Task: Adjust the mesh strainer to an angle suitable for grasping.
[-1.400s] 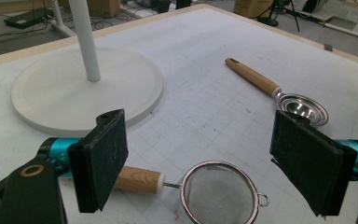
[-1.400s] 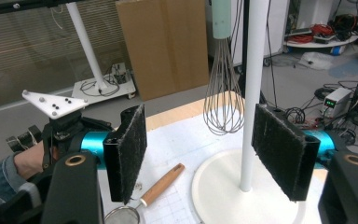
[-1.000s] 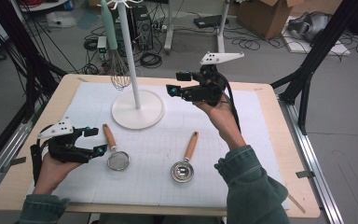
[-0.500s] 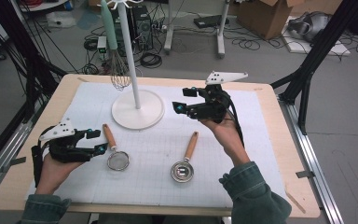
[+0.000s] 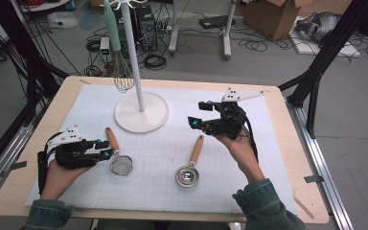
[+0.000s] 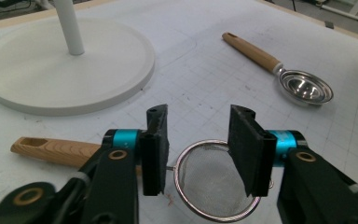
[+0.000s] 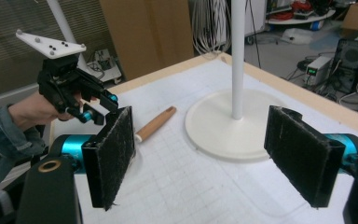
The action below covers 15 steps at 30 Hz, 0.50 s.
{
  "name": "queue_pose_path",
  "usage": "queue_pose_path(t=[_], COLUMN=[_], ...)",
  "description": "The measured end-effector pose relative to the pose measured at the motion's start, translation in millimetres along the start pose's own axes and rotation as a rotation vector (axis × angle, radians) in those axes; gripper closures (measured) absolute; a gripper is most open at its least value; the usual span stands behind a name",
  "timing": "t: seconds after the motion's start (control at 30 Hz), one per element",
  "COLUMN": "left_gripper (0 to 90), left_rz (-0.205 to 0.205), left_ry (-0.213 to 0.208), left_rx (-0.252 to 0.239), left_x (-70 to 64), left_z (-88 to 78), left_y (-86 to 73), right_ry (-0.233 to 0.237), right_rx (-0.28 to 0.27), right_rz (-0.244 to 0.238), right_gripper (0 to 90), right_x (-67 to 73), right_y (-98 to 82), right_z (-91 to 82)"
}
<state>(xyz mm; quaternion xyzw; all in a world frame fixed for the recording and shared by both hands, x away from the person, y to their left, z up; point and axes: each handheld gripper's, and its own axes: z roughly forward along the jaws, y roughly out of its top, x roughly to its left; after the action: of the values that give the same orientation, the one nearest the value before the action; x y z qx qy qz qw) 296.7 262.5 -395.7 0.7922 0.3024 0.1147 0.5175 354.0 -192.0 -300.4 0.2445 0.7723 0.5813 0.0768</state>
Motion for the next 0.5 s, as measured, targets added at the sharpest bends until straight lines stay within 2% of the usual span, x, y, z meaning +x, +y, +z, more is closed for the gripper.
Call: queue_pose_path(t=[0.13,0.23,0.37,0.5], left_gripper=[73.6,81.5,85.9,88.0], left_rz=[-0.002,0.013,0.031,0.031], left_ry=[0.002,0.009,0.016,0.022], left_rx=[0.017,0.041,0.075,0.105], left_x=[-0.1,-1.7,-2.2,-1.0], left_z=[2.7,5.0,6.8,6.1], left_y=[-5.8,-8.7,-10.7,-15.8], right_ry=[-0.007,-0.013,-0.019,-0.029], right_rx=[0.006,0.001,0.000,0.005], right_rz=[0.009,0.016,0.021,0.024], right_gripper=[23.7,23.7,23.7,23.7], right_x=[-3.9,-6.6,-7.6,-6.0], right_y=[-10.0,-15.6,-22.0,-29.3], right_z=[-4.7,-8.2,-13.0,-16.7])
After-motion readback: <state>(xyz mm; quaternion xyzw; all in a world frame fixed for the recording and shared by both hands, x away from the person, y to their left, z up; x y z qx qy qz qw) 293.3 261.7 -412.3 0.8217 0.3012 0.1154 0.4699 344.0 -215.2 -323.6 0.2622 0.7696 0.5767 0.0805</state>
